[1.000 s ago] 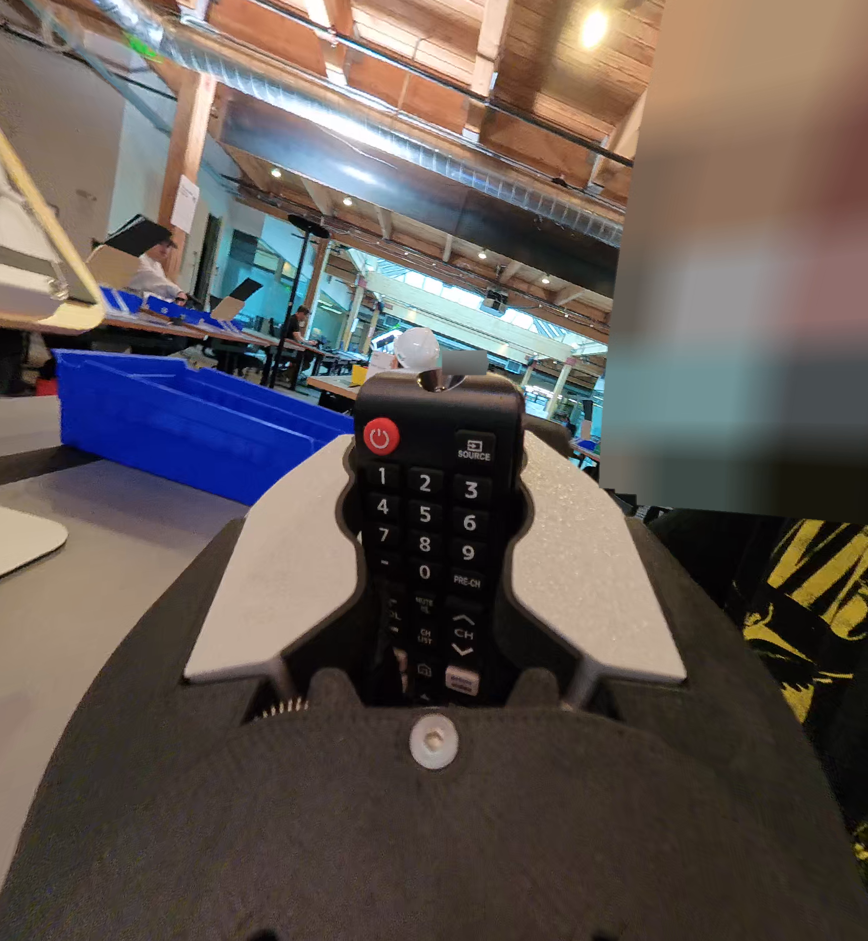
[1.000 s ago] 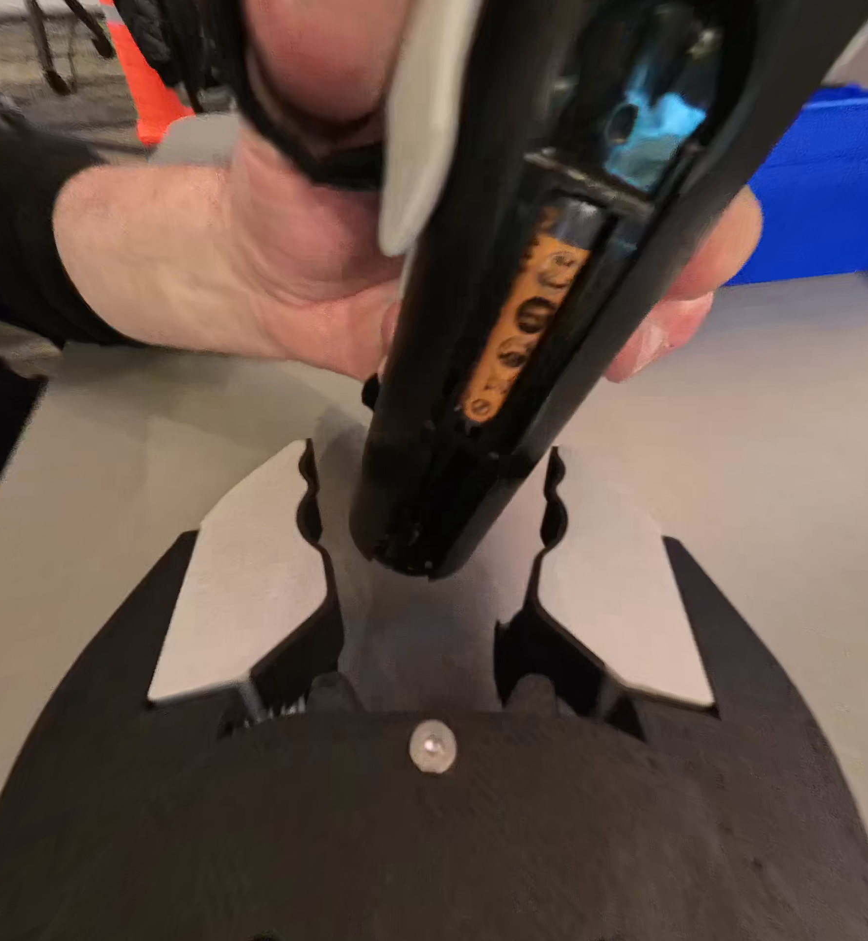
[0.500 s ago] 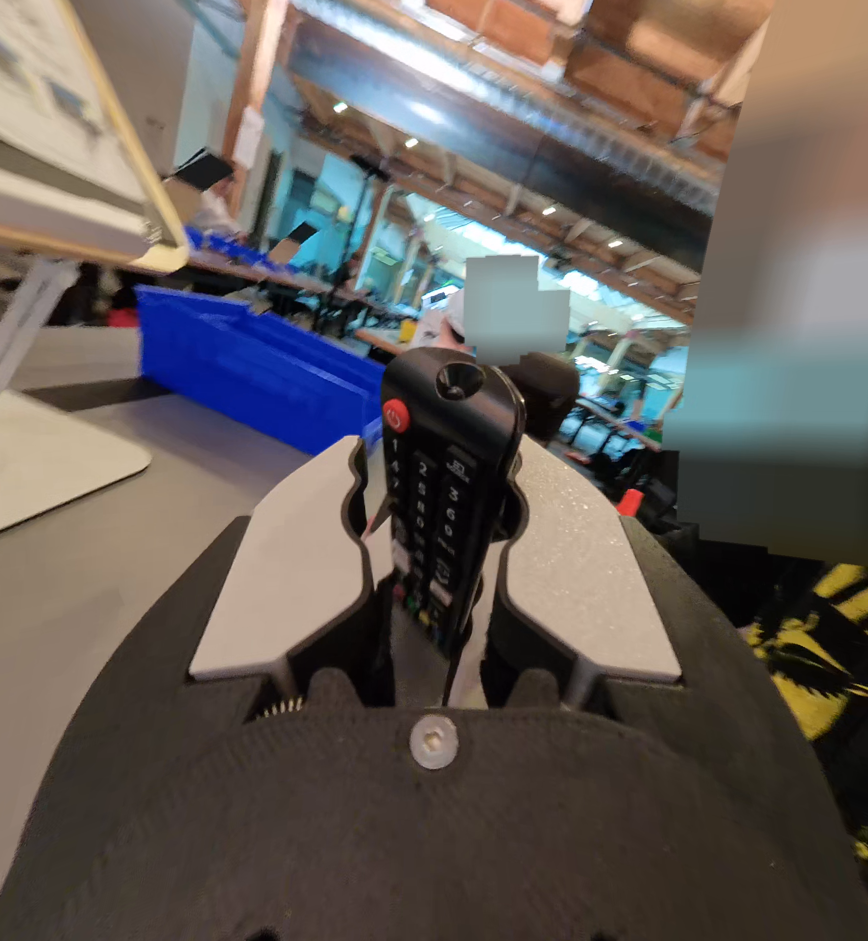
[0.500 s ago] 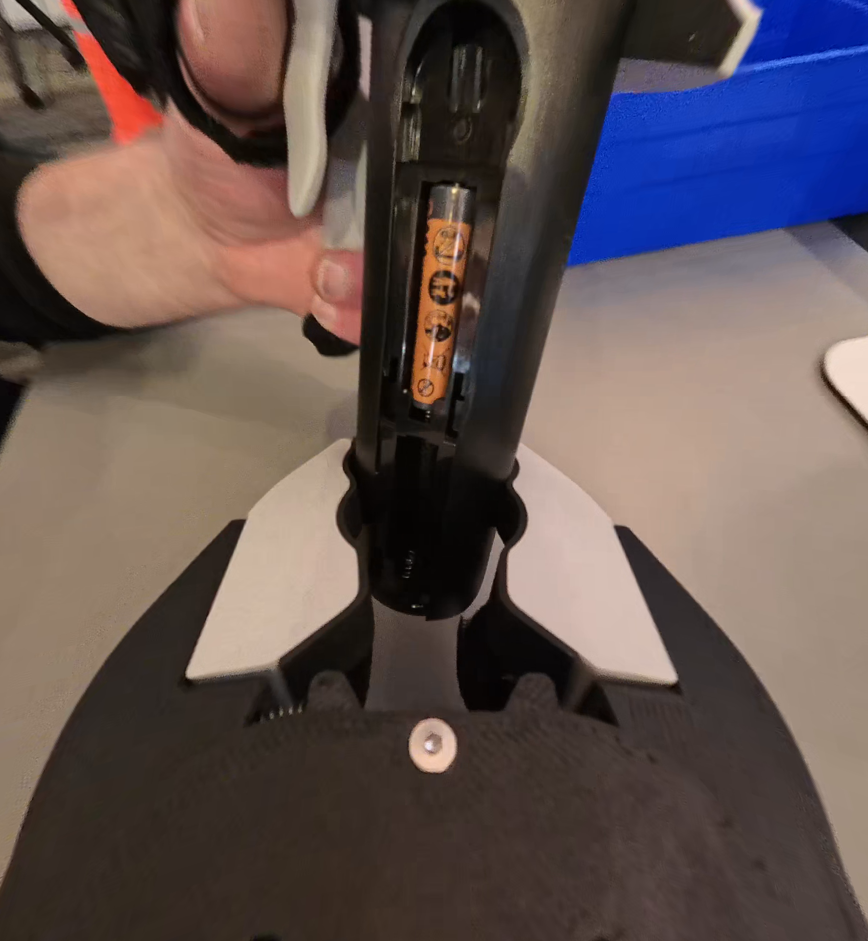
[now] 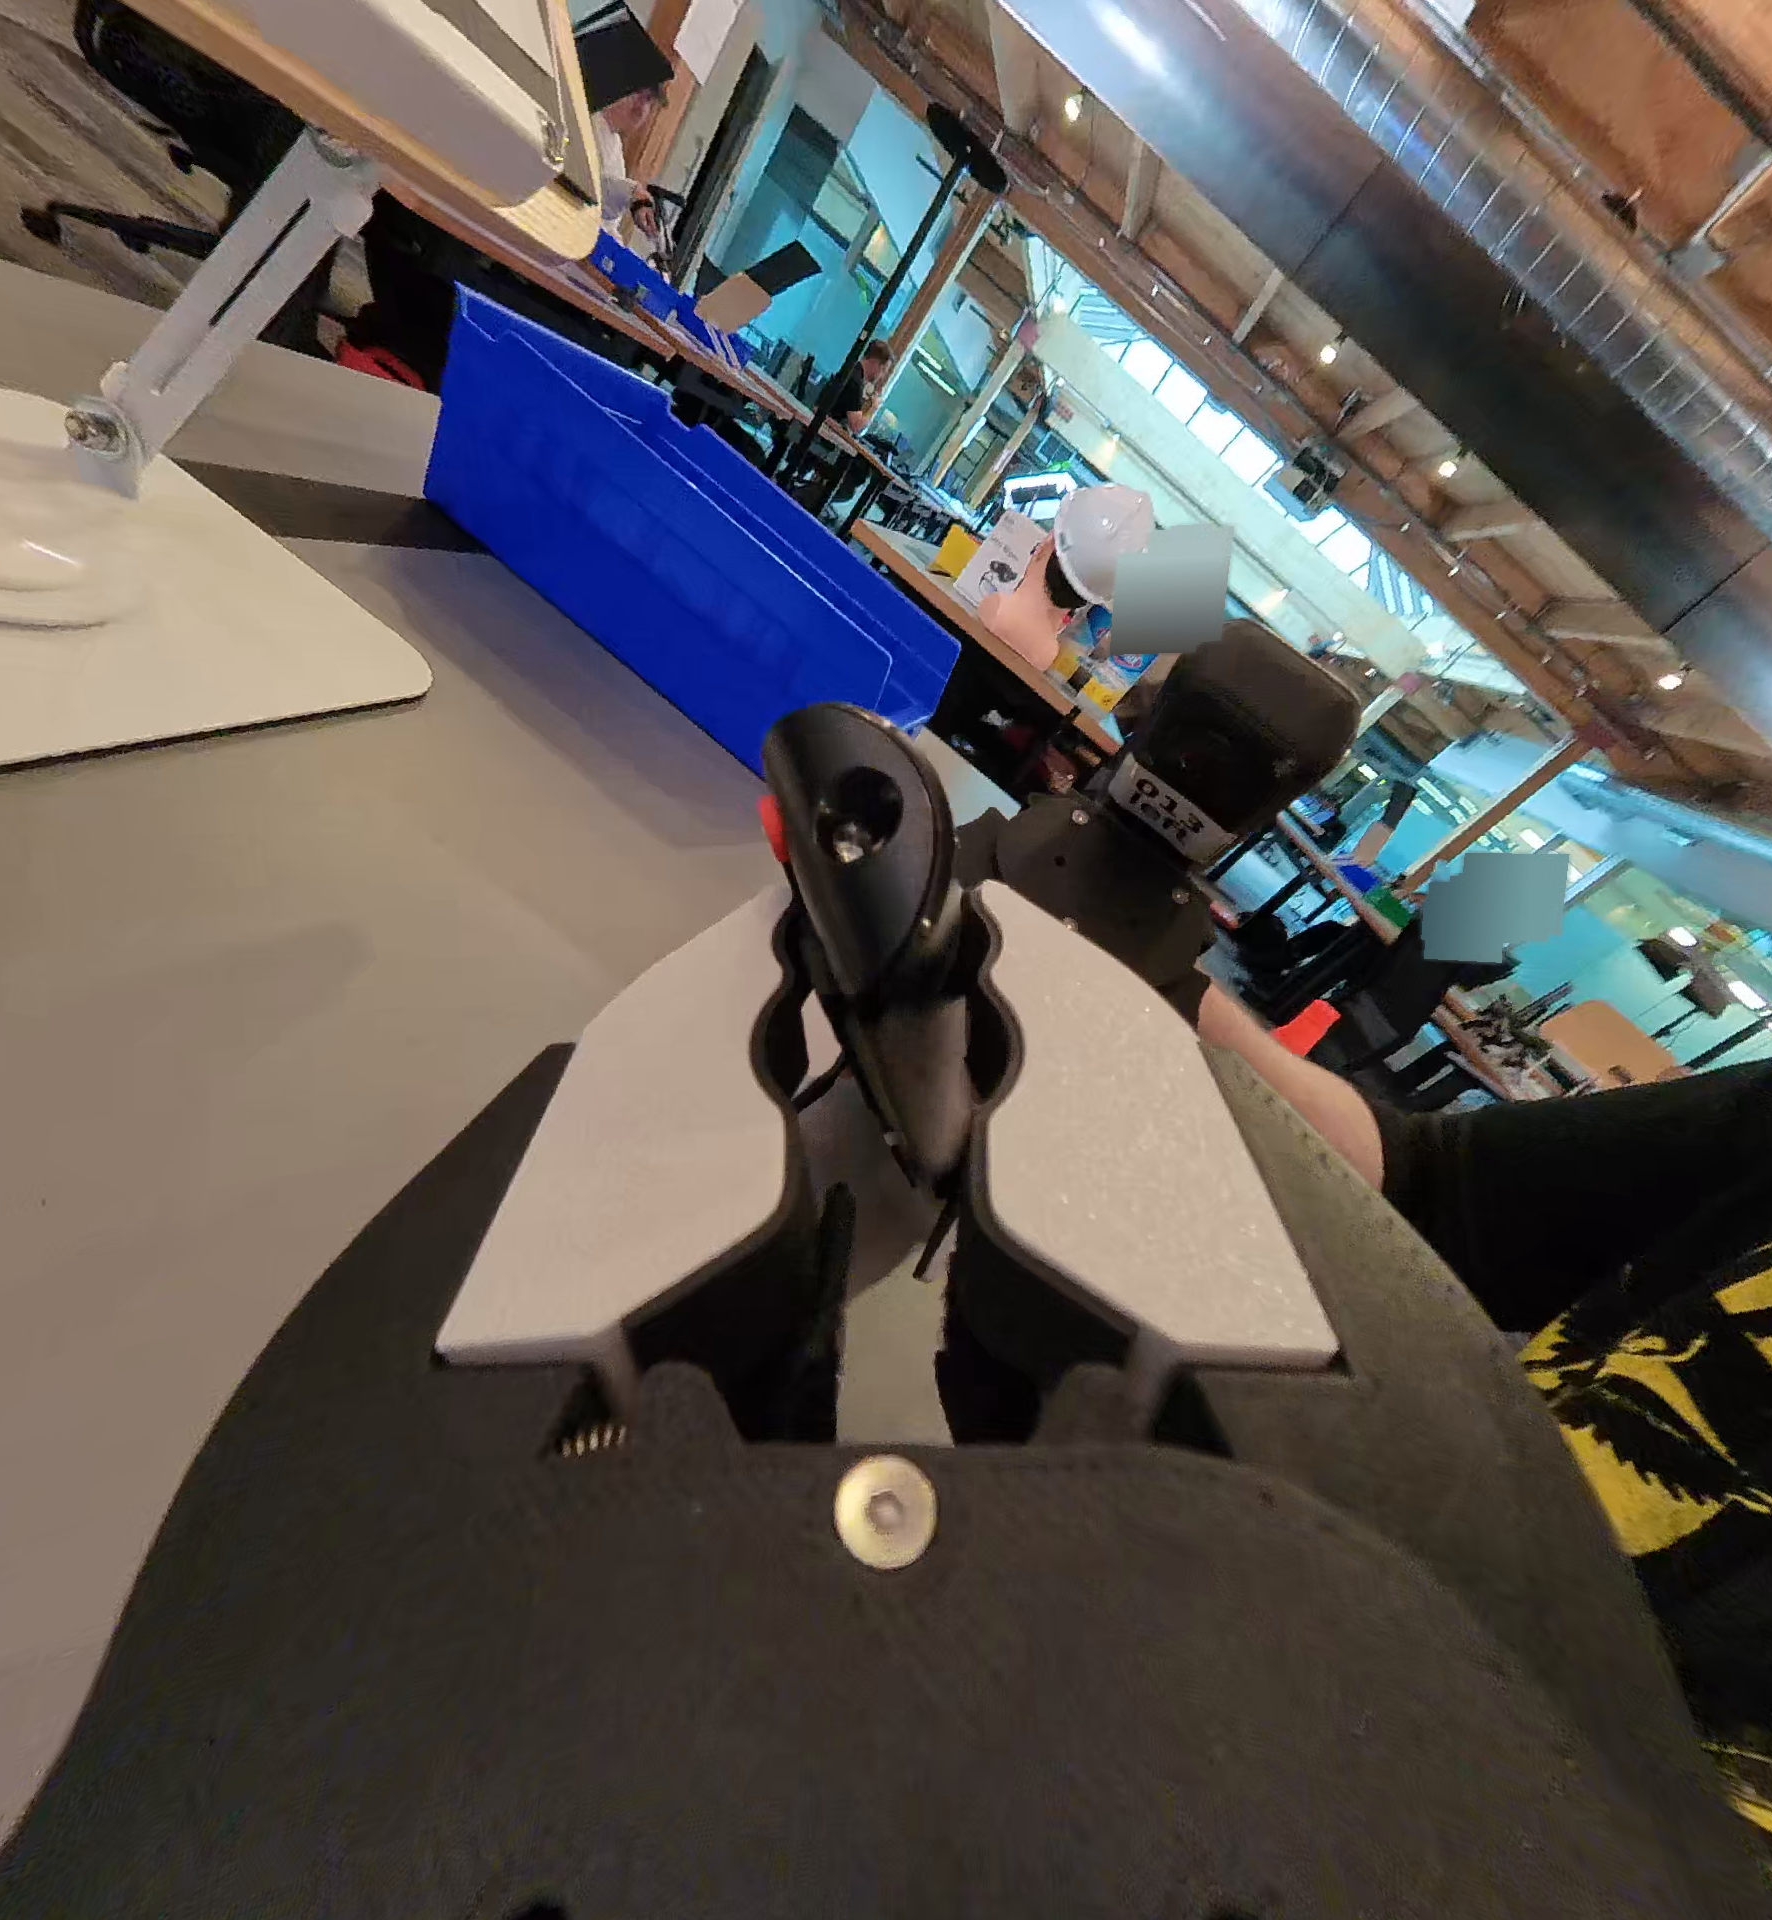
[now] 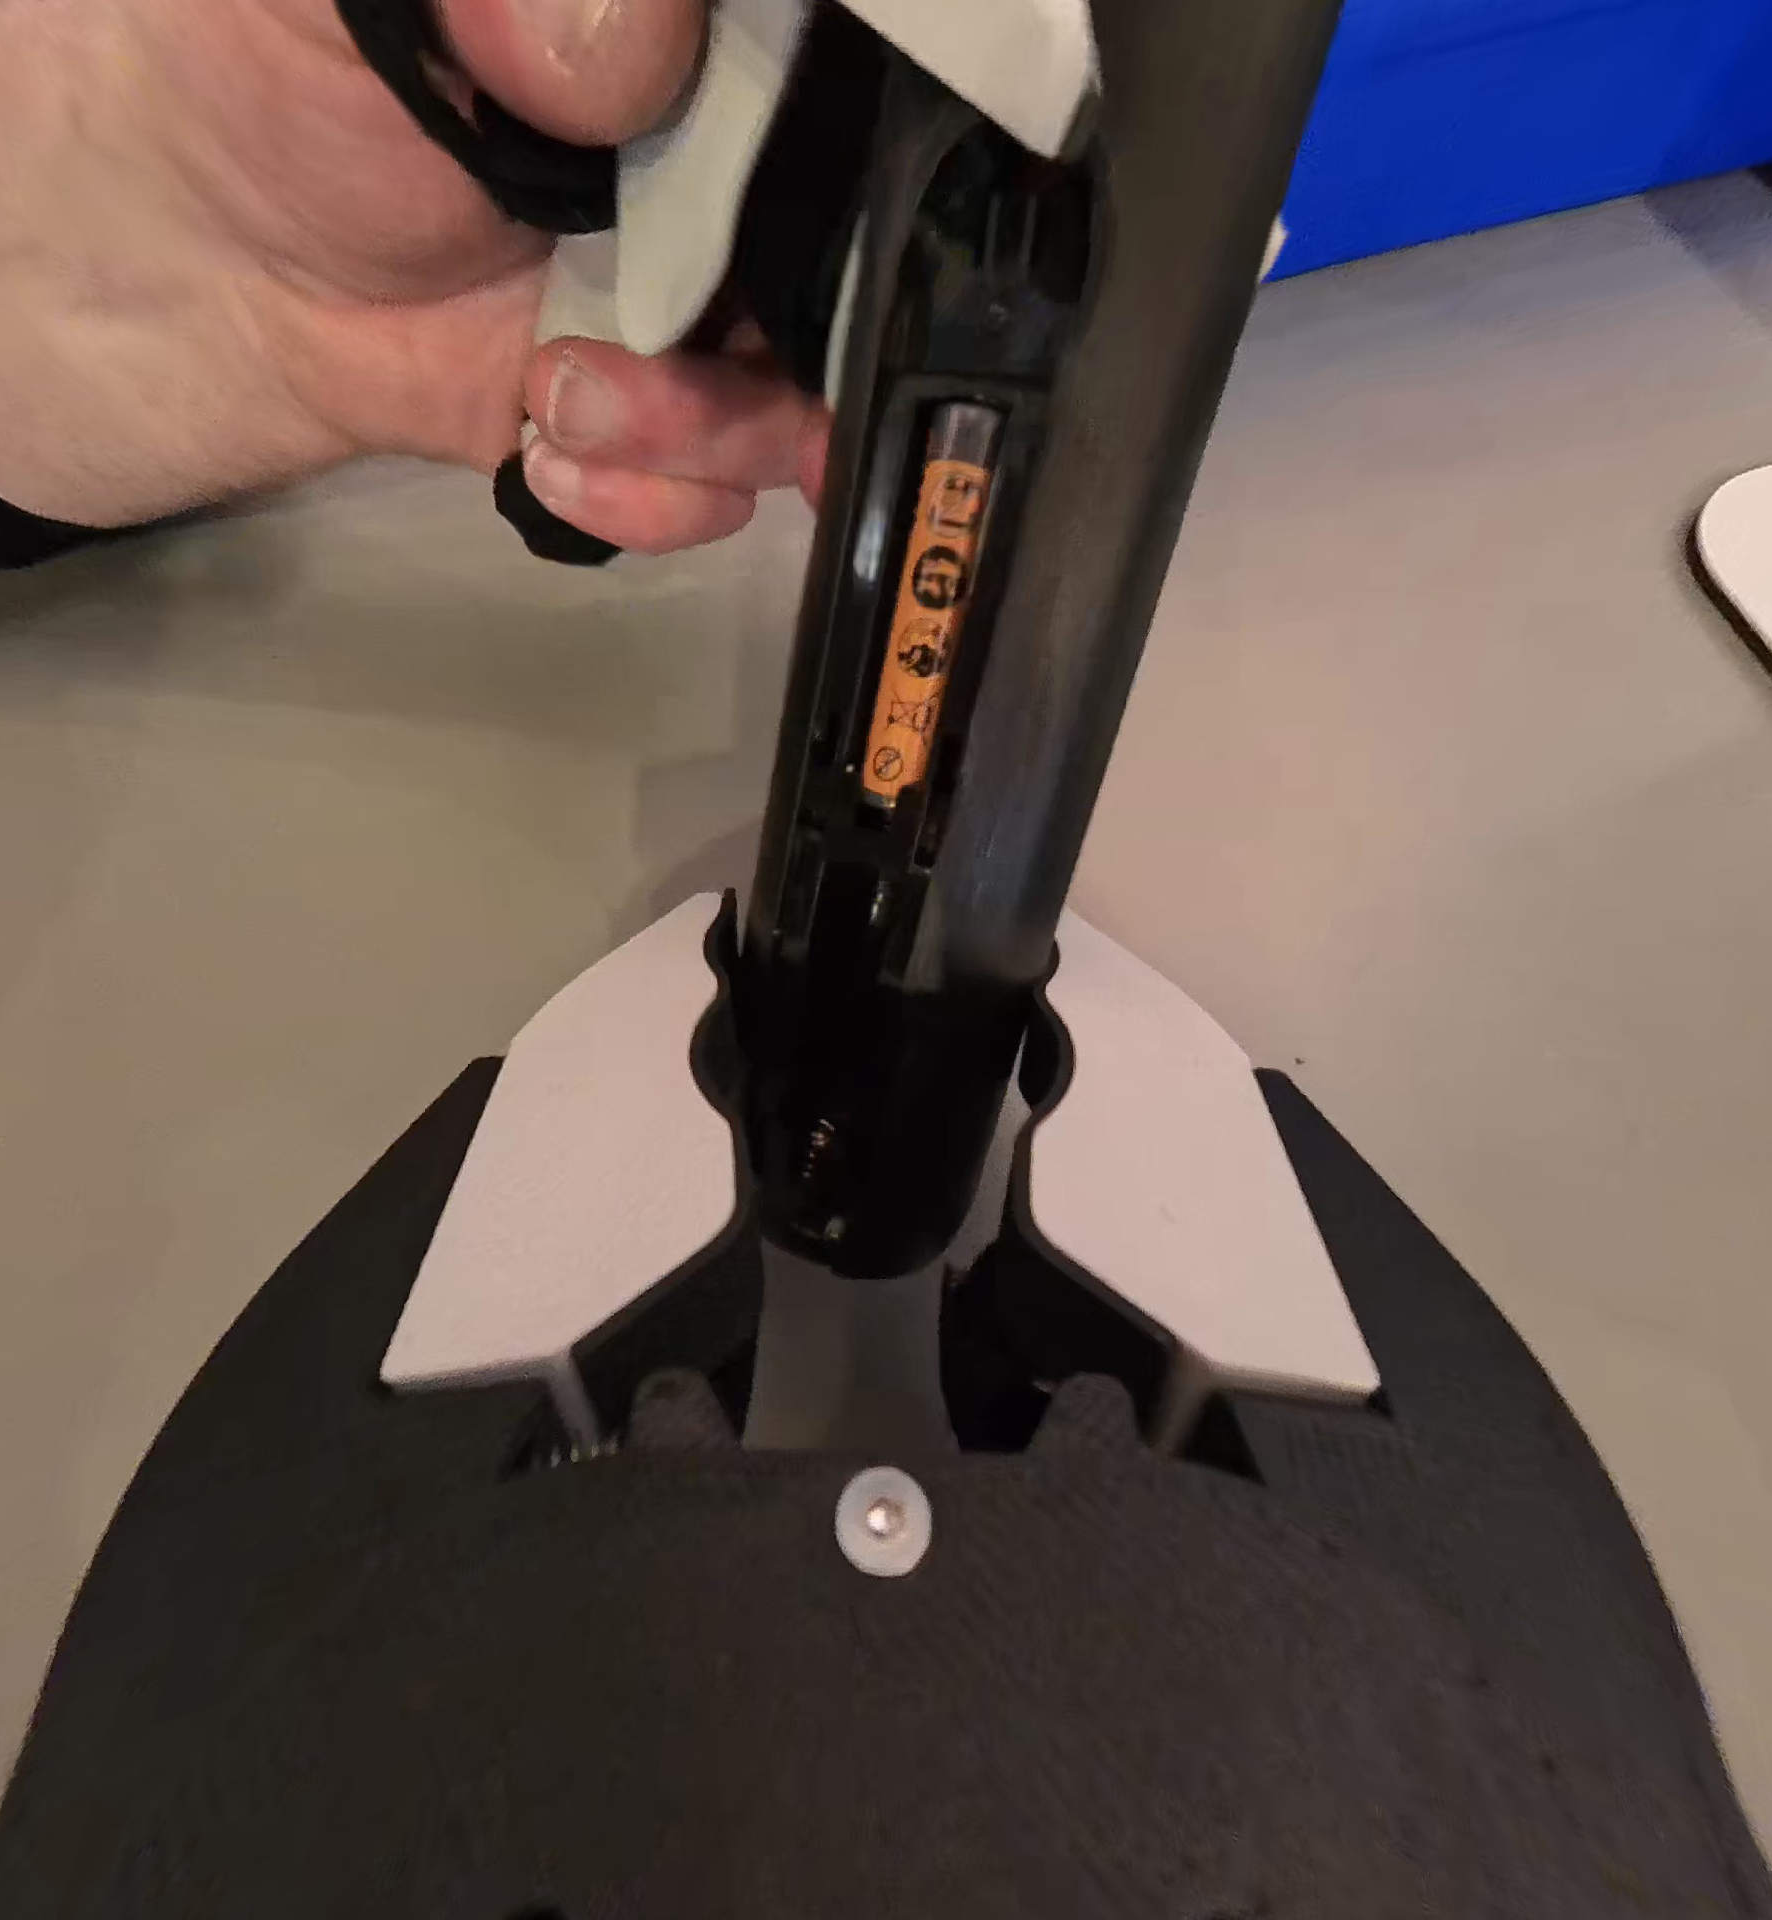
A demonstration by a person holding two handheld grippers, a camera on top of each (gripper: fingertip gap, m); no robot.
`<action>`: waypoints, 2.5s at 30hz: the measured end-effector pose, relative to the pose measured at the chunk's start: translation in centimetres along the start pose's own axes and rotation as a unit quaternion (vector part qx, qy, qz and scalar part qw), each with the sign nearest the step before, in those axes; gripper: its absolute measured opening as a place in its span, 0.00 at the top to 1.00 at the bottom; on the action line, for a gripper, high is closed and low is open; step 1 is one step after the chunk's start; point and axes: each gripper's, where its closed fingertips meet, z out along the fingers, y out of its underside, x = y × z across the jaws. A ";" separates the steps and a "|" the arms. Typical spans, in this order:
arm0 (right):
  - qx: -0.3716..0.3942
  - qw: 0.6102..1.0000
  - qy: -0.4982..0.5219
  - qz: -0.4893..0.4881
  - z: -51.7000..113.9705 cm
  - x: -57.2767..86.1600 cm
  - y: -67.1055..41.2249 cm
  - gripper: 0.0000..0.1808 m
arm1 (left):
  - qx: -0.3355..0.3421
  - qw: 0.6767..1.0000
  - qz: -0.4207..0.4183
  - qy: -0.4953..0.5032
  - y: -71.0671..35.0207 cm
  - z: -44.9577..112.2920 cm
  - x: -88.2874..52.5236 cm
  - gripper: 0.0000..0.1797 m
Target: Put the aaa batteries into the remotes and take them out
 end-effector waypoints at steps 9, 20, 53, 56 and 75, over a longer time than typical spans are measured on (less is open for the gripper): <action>0.045 0.990 -0.116 0.072 -0.3 -2.4 -1.1 0.79 | -0.004 0.998 -0.028 0.061 0.0 -0.1 0.6 0.86; 0.100 0.943 -0.264 0.177 -1.1 -4.6 -2.9 0.89 | 0.001 0.995 0.009 0.101 0.2 0.6 2.4 0.85; 0.263 0.916 -0.135 0.270 -3.0 0.2 -6.6 0.87 | -0.041 0.995 0.095 -0.004 1.4 2.3 2.0 0.87; 0.262 0.916 -0.129 0.274 -2.9 0.3 -6.6 0.86 | -0.037 0.995 0.091 -0.007 1.4 2.3 1.8 0.87; 0.250 0.922 -0.091 0.281 -2.1 0.9 -5.8 0.85 | -0.042 0.990 0.124 -0.057 1.5 2.5 1.0 0.88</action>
